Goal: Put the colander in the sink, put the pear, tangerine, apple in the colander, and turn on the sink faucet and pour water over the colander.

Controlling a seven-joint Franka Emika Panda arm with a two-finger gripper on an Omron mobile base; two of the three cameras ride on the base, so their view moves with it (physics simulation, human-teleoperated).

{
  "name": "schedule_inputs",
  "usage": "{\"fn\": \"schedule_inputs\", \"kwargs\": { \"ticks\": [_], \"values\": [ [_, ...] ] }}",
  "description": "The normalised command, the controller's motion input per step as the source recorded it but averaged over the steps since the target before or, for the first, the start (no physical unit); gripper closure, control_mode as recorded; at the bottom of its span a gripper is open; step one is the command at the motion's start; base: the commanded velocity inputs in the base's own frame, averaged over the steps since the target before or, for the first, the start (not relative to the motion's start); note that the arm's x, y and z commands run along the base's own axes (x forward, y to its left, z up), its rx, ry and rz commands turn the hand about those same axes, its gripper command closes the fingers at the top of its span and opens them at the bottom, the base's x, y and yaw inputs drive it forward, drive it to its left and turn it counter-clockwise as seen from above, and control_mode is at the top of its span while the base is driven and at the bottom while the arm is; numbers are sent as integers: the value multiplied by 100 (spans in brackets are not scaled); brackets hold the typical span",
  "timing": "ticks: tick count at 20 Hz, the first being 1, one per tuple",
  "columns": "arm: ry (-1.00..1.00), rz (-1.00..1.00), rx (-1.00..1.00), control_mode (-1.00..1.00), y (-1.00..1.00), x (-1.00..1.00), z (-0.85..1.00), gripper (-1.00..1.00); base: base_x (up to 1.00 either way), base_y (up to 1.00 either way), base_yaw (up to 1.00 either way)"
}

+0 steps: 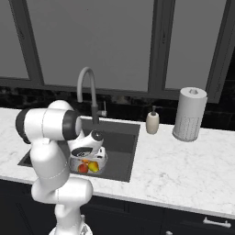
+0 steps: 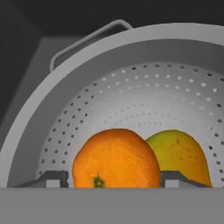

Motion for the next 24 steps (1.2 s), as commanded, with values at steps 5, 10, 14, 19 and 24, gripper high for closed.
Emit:
{"fn": "schedule_inputs", "kwargs": {
  "ticks": [5,10,14,19,24],
  "values": [
    [0,0,0,-100,0,0,19,-100,0,0,0],
    [0,0,0,-100,-6,1,61,-100,0,0,0],
    [0,1,0,-100,-28,-25,84,-100,0,0,0],
    [-12,20,0,-100,-41,-38,80,-100,0,0,0],
    [-23,32,0,-100,-31,-25,80,-100,0,0,0]
  ]
}}
